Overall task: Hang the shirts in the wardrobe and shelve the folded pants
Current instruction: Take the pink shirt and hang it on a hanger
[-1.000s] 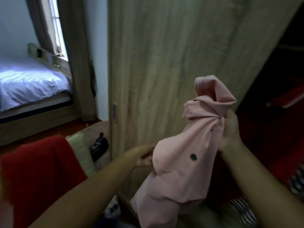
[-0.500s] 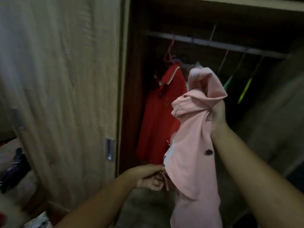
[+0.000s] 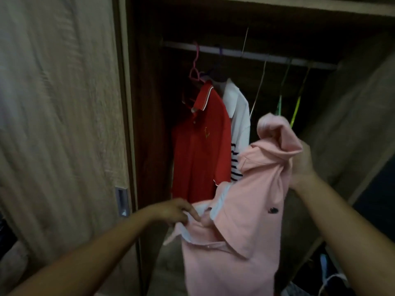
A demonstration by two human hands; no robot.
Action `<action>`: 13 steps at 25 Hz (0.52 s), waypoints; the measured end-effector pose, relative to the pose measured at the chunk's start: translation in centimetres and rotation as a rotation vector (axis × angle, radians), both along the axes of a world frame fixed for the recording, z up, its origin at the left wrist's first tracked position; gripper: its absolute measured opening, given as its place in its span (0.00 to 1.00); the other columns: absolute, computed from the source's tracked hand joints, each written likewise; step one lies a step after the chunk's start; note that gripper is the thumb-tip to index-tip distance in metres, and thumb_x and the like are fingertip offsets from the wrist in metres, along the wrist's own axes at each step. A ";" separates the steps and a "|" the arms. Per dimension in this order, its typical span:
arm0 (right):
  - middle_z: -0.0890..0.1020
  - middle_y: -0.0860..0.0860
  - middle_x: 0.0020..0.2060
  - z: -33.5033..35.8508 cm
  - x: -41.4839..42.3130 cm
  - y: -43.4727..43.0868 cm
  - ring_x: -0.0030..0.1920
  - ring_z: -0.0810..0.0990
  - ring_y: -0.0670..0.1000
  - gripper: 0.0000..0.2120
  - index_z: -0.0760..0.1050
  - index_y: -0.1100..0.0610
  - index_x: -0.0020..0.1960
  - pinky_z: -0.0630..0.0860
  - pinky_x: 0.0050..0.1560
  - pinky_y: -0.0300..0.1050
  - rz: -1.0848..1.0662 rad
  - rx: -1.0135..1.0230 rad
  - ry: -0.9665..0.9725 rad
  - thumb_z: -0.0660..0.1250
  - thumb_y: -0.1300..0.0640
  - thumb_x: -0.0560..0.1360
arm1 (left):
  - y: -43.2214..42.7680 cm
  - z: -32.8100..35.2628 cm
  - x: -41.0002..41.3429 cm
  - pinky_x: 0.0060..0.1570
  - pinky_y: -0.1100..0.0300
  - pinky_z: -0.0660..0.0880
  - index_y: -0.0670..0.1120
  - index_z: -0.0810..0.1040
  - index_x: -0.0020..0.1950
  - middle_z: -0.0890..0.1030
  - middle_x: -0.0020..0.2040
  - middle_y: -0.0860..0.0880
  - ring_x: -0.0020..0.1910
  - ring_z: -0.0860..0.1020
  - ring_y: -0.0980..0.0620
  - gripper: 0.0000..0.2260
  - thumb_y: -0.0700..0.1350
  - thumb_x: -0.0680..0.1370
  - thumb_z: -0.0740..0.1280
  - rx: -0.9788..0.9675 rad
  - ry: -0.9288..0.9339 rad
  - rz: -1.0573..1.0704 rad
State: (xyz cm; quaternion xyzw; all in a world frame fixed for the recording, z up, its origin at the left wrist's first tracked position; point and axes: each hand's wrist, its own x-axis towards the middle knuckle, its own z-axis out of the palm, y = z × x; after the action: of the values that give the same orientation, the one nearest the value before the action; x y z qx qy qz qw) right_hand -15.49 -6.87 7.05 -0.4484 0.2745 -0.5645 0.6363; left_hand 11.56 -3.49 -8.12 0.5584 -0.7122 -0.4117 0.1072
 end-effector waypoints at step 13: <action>0.83 0.56 0.48 3.5 1.5 -6.5 0.50 0.80 0.55 0.12 0.78 0.58 0.47 0.78 0.47 0.45 -0.256 -0.247 0.531 0.56 0.60 0.79 | -1.2 20.6 3.2 0.37 0.66 0.71 0.48 0.77 0.61 0.68 0.51 0.53 0.51 0.73 0.53 0.21 0.32 0.70 0.66 -0.888 0.004 0.268</action>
State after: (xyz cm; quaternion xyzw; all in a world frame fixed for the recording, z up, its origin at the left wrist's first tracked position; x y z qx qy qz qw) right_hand -13.95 -13.37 10.54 -0.6158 0.4144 -0.5323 0.4071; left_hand 14.76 -4.66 12.51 0.5447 -0.7409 -0.0503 0.3896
